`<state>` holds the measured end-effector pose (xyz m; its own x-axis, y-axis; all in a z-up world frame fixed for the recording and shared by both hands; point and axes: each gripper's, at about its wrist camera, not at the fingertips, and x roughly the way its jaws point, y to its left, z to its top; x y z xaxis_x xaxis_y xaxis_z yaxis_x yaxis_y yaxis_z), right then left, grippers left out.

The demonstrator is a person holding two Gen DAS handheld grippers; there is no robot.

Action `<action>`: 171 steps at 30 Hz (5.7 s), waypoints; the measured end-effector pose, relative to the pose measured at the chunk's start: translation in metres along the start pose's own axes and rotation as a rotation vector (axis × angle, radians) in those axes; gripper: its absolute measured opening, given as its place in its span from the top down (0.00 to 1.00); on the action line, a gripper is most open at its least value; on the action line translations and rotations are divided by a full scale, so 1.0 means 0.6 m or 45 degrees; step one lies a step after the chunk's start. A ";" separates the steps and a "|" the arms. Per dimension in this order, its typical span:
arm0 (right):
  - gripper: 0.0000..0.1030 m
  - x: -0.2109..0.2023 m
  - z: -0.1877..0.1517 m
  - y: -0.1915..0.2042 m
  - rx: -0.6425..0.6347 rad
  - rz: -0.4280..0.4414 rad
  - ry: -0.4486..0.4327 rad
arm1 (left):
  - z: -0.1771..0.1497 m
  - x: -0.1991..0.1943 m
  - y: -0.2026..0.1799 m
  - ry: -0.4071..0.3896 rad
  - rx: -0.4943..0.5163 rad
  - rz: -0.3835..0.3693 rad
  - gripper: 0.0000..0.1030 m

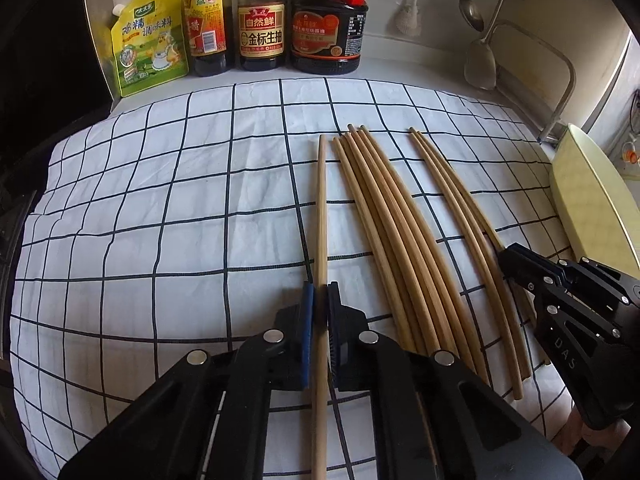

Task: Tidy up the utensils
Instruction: 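Close the left tool on one chopstick while the right tool grasps another, then carry the held chopsticks with both tools over the white water basin, then open both tools to drop the chopsticks into the basin, then move both tools back over the remaining chopsticks on the cloth, then lower both tools toward single chopsticks at the edge of the row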

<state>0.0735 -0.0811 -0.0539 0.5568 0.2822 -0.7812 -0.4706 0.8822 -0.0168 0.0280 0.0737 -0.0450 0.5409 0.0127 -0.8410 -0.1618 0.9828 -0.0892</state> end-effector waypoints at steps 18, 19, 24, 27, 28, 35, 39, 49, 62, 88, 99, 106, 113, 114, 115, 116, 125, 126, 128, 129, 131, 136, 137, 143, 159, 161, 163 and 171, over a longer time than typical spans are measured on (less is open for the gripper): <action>0.94 -0.163 0.009 -0.079 0.217 0.020 -0.276 | 0.044 -0.111 -0.093 -0.125 0.135 -0.183 0.93; 0.94 -0.174 0.007 -0.095 0.247 0.005 -0.290 | 0.051 -0.118 -0.109 -0.137 0.155 -0.202 0.93; 0.94 -0.224 -0.012 -0.185 0.402 -0.100 -0.346 | 0.082 -0.132 -0.196 -0.157 0.244 -0.320 0.93; 0.94 -0.246 -0.026 -0.237 0.483 -0.145 -0.351 | 0.095 -0.133 -0.257 -0.173 0.305 -0.382 0.93; 0.94 -0.249 -0.031 -0.254 0.505 -0.171 -0.345 | 0.100 -0.130 -0.277 -0.170 0.321 -0.404 0.93; 0.94 -0.247 -0.070 -0.348 0.654 -0.240 -0.295 | 0.107 -0.105 -0.418 -0.110 0.446 -0.498 0.93; 0.94 -0.228 -0.088 -0.381 0.709 -0.226 -0.248 | 0.110 -0.079 -0.478 -0.085 0.494 -0.477 0.93; 0.94 -0.219 -0.107 -0.409 0.765 -0.239 -0.226 | 0.112 -0.026 -0.524 -0.004 0.535 -0.426 0.89; 0.89 -0.243 -0.101 -0.404 0.762 -0.278 -0.270 | 0.141 -0.053 -0.464 -0.104 0.416 -0.337 0.25; 0.67 -0.234 -0.027 -0.216 0.553 -0.036 -0.372 | 0.095 -0.096 -0.169 -0.201 0.232 -0.181 0.25; 0.62 -0.203 -0.009 -0.093 0.335 0.058 -0.316 | 0.054 -0.073 -0.035 -0.179 0.147 -0.048 0.23; 0.62 -0.151 -0.009 -0.035 0.214 0.112 -0.226 | 0.018 -0.046 0.012 -0.142 0.091 -0.044 0.21; 0.62 -0.100 -0.012 -0.003 0.135 0.122 -0.140 | 0.021 -0.015 0.021 -0.132 0.116 -0.061 0.20; 0.62 -0.094 -0.012 -0.001 0.129 0.127 -0.131 | 0.022 -0.010 0.022 -0.123 0.114 -0.068 0.20; 0.62 -0.089 -0.011 0.000 0.124 0.129 -0.121 | 0.024 -0.006 0.023 -0.115 0.113 -0.080 0.20; 0.62 -0.083 -0.010 0.000 0.121 0.131 -0.111 | 0.025 -0.004 0.023 -0.115 0.112 -0.089 0.20; 0.58 -0.061 -0.019 -0.007 0.112 0.147 -0.043 | 0.021 0.008 0.026 -0.103 0.129 -0.131 0.19; 0.58 -0.061 -0.020 -0.007 0.113 0.145 -0.045 | 0.020 0.011 0.027 -0.085 0.127 -0.153 0.19; 0.57 -0.064 -0.021 -0.008 0.110 0.145 -0.051 | 0.016 0.012 0.026 -0.075 0.135 -0.164 0.19; 0.56 -0.064 -0.022 -0.008 0.109 0.149 -0.052 | 0.015 0.011 0.025 -0.077 0.141 -0.158 0.19; 0.54 -0.060 -0.025 -0.007 0.098 0.143 -0.037 | 0.013 0.012 0.023 -0.074 0.154 -0.152 0.19; 0.54 -0.046 -0.030 -0.002 0.072 0.117 0.007 | 0.008 0.013 0.016 -0.063 0.179 -0.155 0.19; 0.54 -0.046 -0.030 -0.001 0.068 0.110 0.007 | 0.006 0.013 0.013 -0.060 0.189 -0.159 0.19; 0.54 -0.045 -0.030 -0.005 0.059 0.064 0.006 | 0.001 0.002 0.002 -0.100 0.234 -0.133 0.19; 0.54 -0.027 -0.037 0.000 0.010 -0.010 0.063 | -0.008 -0.002 -0.007 -0.098 0.272 -0.153 0.18; 0.54 -0.026 -0.037 -0.003 0.019 -0.005 0.063 | -0.010 -0.003 -0.011 -0.100 0.286 -0.155 0.18; 0.54 -0.026 -0.036 -0.005 0.023 -0.006 0.064 | -0.012 -0.003 -0.015 -0.107 0.303 -0.130 0.16; 0.53 -0.026 -0.037 -0.005 0.026 -0.008 0.063 | -0.010 0.001 -0.011 -0.107 0.307 -0.074 0.12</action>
<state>0.0508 -0.0964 -0.0556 0.5248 0.2583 -0.8111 -0.4530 0.8915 -0.0092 0.0242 0.0661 -0.0484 0.6115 -0.0394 -0.7902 0.0676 0.9977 0.0026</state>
